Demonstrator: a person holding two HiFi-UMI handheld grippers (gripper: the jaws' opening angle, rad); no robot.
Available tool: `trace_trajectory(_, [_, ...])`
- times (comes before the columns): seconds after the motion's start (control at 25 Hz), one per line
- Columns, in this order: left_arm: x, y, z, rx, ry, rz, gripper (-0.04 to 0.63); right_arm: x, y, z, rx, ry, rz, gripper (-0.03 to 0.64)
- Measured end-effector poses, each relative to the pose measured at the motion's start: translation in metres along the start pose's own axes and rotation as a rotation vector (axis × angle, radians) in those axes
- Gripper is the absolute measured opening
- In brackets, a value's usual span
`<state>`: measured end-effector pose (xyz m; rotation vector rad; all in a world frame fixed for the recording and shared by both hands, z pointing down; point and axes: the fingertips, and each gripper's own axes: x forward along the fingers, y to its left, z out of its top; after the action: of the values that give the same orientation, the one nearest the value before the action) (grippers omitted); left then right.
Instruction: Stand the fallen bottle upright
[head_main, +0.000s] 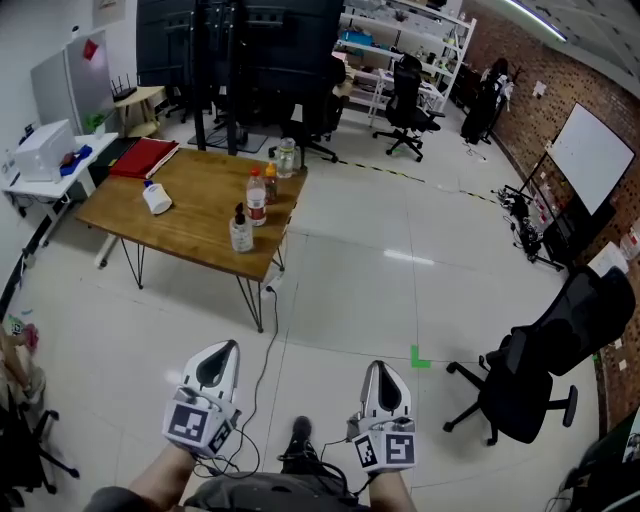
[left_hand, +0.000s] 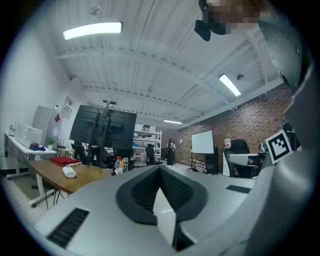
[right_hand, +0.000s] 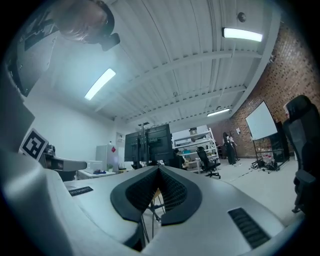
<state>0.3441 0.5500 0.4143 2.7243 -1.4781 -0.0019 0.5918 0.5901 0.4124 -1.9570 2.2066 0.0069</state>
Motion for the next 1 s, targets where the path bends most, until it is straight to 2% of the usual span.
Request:
trace_trajectory(0.24, [0.125, -0.011, 0.001, -0.004, -0.004, 0.028, 0.014, 0.084, -0.105, -0.007, 0.033, 0.006, -0.021, 0.017])
trace_trajectory(0.48, [0.211, -0.034, 0.005, 0.014, -0.002, 0.028, 0.014, 0.139, -0.166, -0.012, 0.042, 0.017, 0.005, 0.017])
trace_trajectory(0.72, [0.251, -0.034, 0.001, 0.02, 0.008, 0.052, 0.014, 0.169, -0.192, -0.017, 0.063, 0.014, 0.017, 0.017])
trace_trajectory(1.0, [0.263, -0.028, 0.014, 0.038, -0.032, 0.084, 0.014, 0.192, -0.192, -0.03, 0.061, 0.025, 0.083, 0.017])
